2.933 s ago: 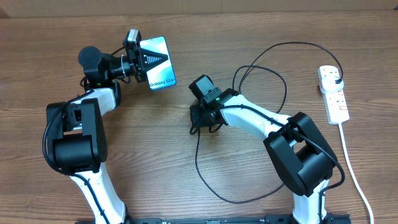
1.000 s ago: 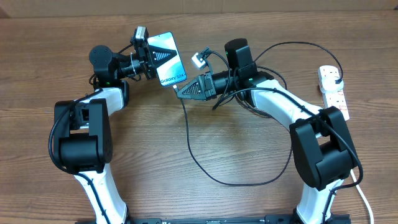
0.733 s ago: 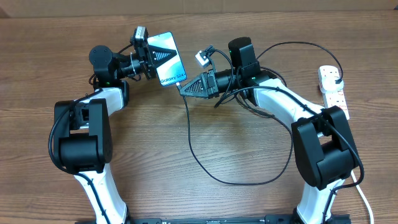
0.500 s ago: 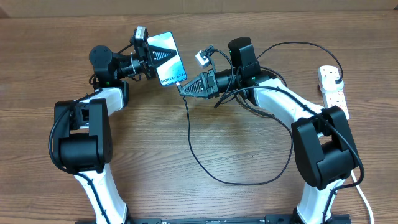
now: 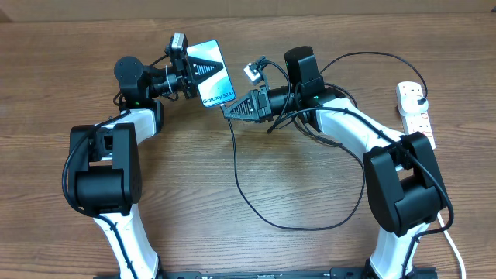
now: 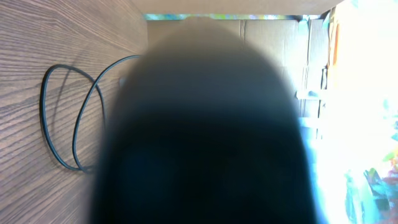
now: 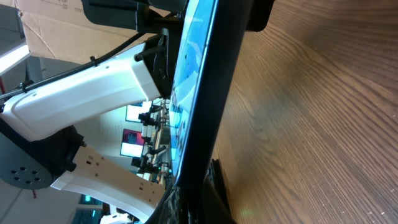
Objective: Plug charger to phone and switch on socket
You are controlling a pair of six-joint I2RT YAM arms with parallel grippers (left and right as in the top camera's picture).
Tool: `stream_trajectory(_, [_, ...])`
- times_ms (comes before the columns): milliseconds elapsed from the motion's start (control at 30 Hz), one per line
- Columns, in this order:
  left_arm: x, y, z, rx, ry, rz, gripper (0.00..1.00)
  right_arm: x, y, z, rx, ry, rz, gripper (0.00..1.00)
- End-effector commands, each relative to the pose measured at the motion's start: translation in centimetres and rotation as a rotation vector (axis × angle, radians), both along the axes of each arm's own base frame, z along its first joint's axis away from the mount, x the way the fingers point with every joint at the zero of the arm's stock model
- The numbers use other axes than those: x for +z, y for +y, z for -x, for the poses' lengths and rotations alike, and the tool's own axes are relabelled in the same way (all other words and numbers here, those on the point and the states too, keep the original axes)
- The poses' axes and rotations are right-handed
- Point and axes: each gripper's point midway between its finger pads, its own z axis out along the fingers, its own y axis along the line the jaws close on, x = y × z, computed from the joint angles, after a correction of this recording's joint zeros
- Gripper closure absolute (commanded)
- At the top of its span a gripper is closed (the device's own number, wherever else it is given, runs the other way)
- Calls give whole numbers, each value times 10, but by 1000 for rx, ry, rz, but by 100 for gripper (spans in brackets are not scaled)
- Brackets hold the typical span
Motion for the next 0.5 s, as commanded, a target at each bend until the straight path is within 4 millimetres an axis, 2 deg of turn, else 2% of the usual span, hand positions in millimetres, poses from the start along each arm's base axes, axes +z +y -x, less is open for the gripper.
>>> stream_trajectory(0, [12,-1,-3,24,-41,3,96,21,-2,6,28,-27,-36,96])
stream_trajectory(467, [12,1,-6,40,-55,2,96,23,-2,9,45,-21,-47,96])
